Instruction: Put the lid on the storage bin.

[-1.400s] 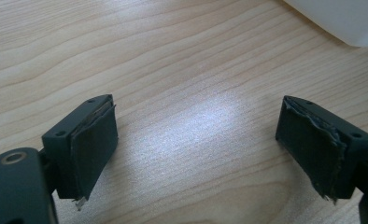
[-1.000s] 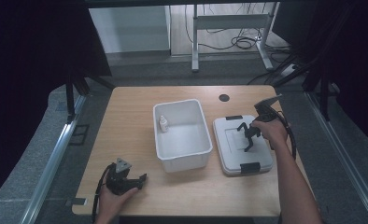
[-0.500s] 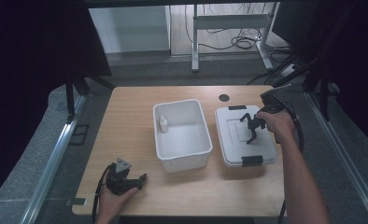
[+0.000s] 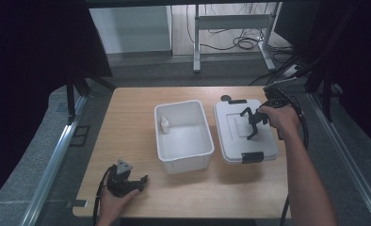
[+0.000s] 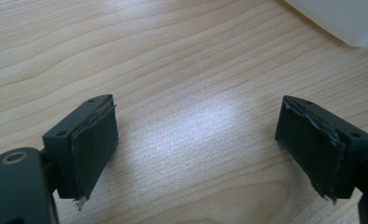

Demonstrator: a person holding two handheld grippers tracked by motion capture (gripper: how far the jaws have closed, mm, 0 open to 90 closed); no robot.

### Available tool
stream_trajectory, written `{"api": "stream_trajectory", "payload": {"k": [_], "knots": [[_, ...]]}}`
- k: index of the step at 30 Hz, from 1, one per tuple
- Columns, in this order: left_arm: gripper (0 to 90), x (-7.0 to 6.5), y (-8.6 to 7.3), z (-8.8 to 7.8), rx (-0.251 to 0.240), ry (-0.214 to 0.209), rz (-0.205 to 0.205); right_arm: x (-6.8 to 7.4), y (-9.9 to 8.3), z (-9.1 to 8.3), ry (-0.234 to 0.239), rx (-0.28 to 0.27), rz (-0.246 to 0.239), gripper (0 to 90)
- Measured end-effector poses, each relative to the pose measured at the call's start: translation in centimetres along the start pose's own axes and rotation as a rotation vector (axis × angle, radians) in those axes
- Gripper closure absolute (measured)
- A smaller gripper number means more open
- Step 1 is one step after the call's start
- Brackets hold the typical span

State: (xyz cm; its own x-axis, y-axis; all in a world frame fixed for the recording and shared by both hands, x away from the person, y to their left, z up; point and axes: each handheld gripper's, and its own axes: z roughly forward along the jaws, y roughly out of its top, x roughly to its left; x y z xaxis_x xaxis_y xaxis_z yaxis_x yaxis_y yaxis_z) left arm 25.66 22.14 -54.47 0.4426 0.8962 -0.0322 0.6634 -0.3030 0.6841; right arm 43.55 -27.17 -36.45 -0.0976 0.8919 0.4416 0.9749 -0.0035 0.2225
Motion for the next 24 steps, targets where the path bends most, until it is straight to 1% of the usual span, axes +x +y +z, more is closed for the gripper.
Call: {"api": "stream_trajectory", "payload": {"k": [4, 8, 14, 16, 17, 19, 24], "knots": [[12.9, 0.0, 0.0, 0.0, 0.002, 0.000, 0.000, 0.1, 0.1, -0.7, -0.012, -0.012, 0.002, 85.0], [12.8, 0.0, 0.0, 0.0, 0.002, -0.001, 0.001, 0.4, 0.1, -1.3, -0.014, -0.020, 0.009, 85.0], [12.9, 0.0, 0.0, 0.0, 0.002, -0.001, 0.001, 1.1, 0.1, -2.1, -0.016, -0.029, -0.001, 85.0], [12.8, 0.0, 0.0, 0.0, 0.002, -0.001, 0.001, 1.4, 0.2, -2.4, -0.017, -0.034, 0.000, 85.0], [12.8, 0.0, 0.0, 0.0, 0.002, -0.001, 0.001, 1.9, 0.2, -2.9, -0.020, -0.039, -0.009, 85.0], [12.8, 0.0, 0.0, 0.0, 0.002, -0.001, 0.001, 2.1, 0.2, -3.1, -0.021, -0.042, -0.009, 85.0], [12.7, 0.0, 0.0, 0.0, 0.004, -0.002, 0.004, 3.7, 0.3, -4.2, -0.026, -0.061, -0.009, 85.0]]}}
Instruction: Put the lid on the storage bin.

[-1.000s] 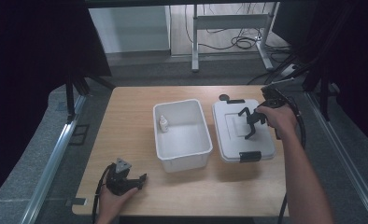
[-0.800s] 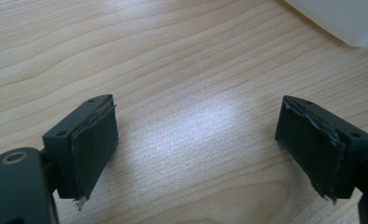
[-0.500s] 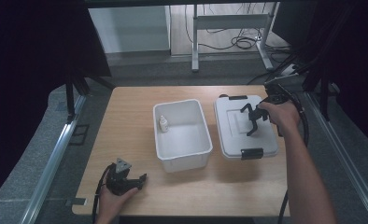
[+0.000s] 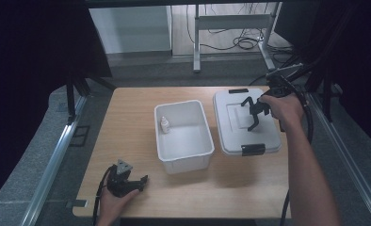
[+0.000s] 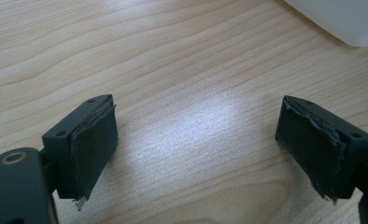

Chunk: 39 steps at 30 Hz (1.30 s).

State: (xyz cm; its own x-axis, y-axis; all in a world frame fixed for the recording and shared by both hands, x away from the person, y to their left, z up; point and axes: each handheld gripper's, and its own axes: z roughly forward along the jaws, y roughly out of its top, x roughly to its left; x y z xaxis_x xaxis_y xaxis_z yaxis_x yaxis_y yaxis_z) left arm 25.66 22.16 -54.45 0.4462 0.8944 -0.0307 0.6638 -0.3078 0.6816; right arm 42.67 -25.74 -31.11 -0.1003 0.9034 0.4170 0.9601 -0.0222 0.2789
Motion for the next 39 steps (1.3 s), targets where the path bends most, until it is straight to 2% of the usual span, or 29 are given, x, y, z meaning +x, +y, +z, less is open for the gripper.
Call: {"api": "stream_trajectory", "payload": {"k": [10, 23, 33, 39], "knots": [[12.7, 0.0, 0.0, 0.0, -0.001, -0.001, -0.003, 2.0, 0.4, -0.4, 0.015, -0.007, -0.016, 85.0], [12.7, 0.0, 0.0, 0.0, 0.000, 0.000, -0.002, 3.2, 0.4, -0.3, 0.039, -0.011, -0.006, 85.0], [12.7, 0.0, 0.0, 0.0, 0.000, -0.001, -0.002, 4.4, 0.5, 0.3, 0.052, -0.003, -0.012, 84.9], [12.7, 0.0, 0.0, 0.0, -0.001, -0.002, -0.001, 5.8, 0.6, 0.9, 0.055, 0.006, -0.031, 84.9]]}}
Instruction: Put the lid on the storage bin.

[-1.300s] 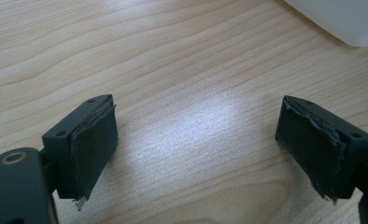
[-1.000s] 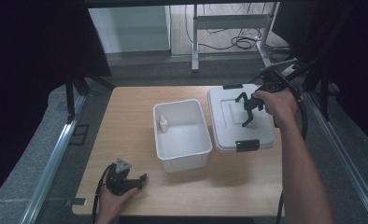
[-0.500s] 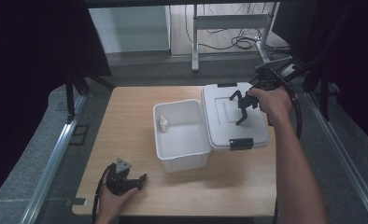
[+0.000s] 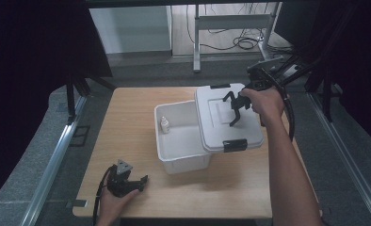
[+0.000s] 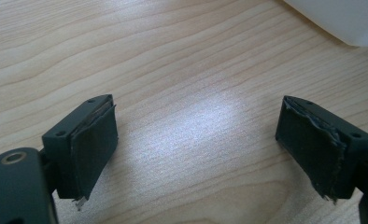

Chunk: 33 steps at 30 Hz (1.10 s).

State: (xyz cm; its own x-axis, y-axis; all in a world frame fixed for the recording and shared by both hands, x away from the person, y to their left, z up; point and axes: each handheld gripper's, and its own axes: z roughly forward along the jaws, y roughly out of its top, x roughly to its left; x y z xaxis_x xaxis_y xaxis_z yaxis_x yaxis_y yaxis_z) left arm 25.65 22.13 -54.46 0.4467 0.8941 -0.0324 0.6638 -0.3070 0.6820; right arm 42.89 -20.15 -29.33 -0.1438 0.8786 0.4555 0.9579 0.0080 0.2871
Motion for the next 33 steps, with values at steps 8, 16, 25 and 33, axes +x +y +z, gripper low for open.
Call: {"api": "stream_trajectory", "payload": {"k": [8, 16, 25, 33], "knots": [[12.7, 0.0, 0.0, 0.0, -0.001, -0.002, 0.000, 1.9, 0.2, 1.0, 0.008, 0.011, -0.011, 85.0], [12.7, 0.0, 0.0, 0.0, -0.001, -0.001, 0.004, 3.2, 0.3, 1.4, 0.016, 0.012, -0.021, 85.0], [12.7, 0.0, 0.0, 0.0, -0.001, -0.002, 0.004, 3.9, 0.2, 1.8, 0.009, 0.013, -0.017, 84.8], [12.7, 0.0, 0.0, 0.0, -0.001, -0.002, 0.005, 4.9, 0.0, 2.5, 0.012, 0.017, -0.010, 84.9]]}}
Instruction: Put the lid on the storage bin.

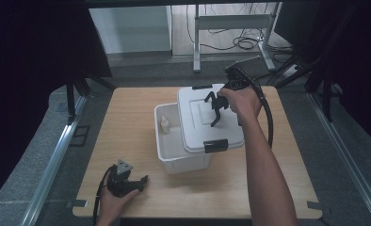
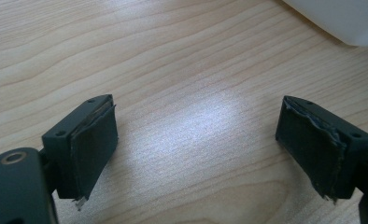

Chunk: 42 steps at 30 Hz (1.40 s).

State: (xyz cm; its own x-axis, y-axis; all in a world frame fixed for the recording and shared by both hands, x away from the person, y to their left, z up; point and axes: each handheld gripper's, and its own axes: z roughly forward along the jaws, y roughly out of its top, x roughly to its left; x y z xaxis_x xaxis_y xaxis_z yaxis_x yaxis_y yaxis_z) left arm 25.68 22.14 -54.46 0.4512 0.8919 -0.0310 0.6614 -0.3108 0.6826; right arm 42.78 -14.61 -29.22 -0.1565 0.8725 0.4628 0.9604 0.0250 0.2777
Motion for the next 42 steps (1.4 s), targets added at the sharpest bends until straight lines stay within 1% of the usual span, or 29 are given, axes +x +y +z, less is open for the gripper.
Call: {"api": "stream_trajectory", "payload": {"k": [4, 5, 6, 8, 9, 11, 13, 16, 19, 22, 23, 24, 25, 28, 39, 42], "knots": [[12.5, 0.0, 0.1, 0.1, 0.000, -0.003, 0.003, 0.4, -0.3, 0.2, 0.003, 0.001, 0.007, 84.8], [12.5, 0.0, 0.1, 0.1, 0.000, -0.004, 0.004, 0.7, -0.4, 0.3, 0.006, -0.001, 0.018, 84.8], [12.5, 0.0, 0.1, 0.1, 0.000, -0.004, 0.004, 0.7, -0.4, 0.3, 0.006, -0.001, 0.018, 84.8], [12.5, 0.0, 0.1, 0.1, 0.000, -0.004, 0.003, 1.2, -0.6, 0.3, 0.002, -0.008, 0.024, 84.8], [12.5, 0.0, 0.1, 0.1, 0.000, -0.004, 0.003, 1.2, -0.6, 0.3, 0.002, -0.008, 0.024, 84.8], [12.5, 0.0, 0.1, 0.1, 0.000, -0.004, 0.003, 1.8, -0.8, 0.5, -0.002, -0.009, 0.029, 84.8], [12.5, 0.0, 0.1, 0.1, 0.001, -0.005, 0.004, 2.0, -0.8, 0.6, -0.003, -0.009, 0.028, 84.8], [12.5, 0.0, 0.1, 0.1, 0.001, -0.006, 0.003, 2.6, -0.9, 1.0, -0.006, -0.007, 0.024, 84.8], [12.6, 0.0, 0.1, 0.1, 0.000, -0.007, 0.007, 3.2, -0.9, 1.8, -0.005, 0.000, 0.018, 84.9], [12.6, 0.0, 0.1, 0.1, 0.000, -0.007, 0.009, 3.3, -0.9, 2.2, -0.003, 0.004, 0.018, 84.8], [12.6, 0.0, 0.1, 0.1, 0.000, -0.007, 0.009, 3.5, -0.8, 2.7, -0.003, 0.011, 0.015, 84.8], [12.6, 0.0, 0.1, 0.1, 0.000, -0.007, 0.009, 3.5, -0.8, 2.7, -0.003, 0.011, 0.015, 84.8], [12.6, 0.0, 0.1, 0.1, 0.000, -0.008, 0.009, 3.6, -0.8, 3.3, -0.005, 0.019, 0.015, 84.8], [12.6, 0.0, 0.1, 0.1, 0.000, -0.009, 0.010, 3.8, -0.8, 4.0, -0.003, 0.028, 0.015, 84.8], [12.6, 0.0, 0.1, 0.1, 0.000, -0.011, 0.013, 4.5, -0.7, 4.9, 0.000, 0.037, 0.009, 84.8], [12.6, 0.0, 0.1, 0.1, 0.000, -0.011, 0.013, 4.6, -0.7, 5.3, -0.003, 0.044, 0.000, 84.8]]}}
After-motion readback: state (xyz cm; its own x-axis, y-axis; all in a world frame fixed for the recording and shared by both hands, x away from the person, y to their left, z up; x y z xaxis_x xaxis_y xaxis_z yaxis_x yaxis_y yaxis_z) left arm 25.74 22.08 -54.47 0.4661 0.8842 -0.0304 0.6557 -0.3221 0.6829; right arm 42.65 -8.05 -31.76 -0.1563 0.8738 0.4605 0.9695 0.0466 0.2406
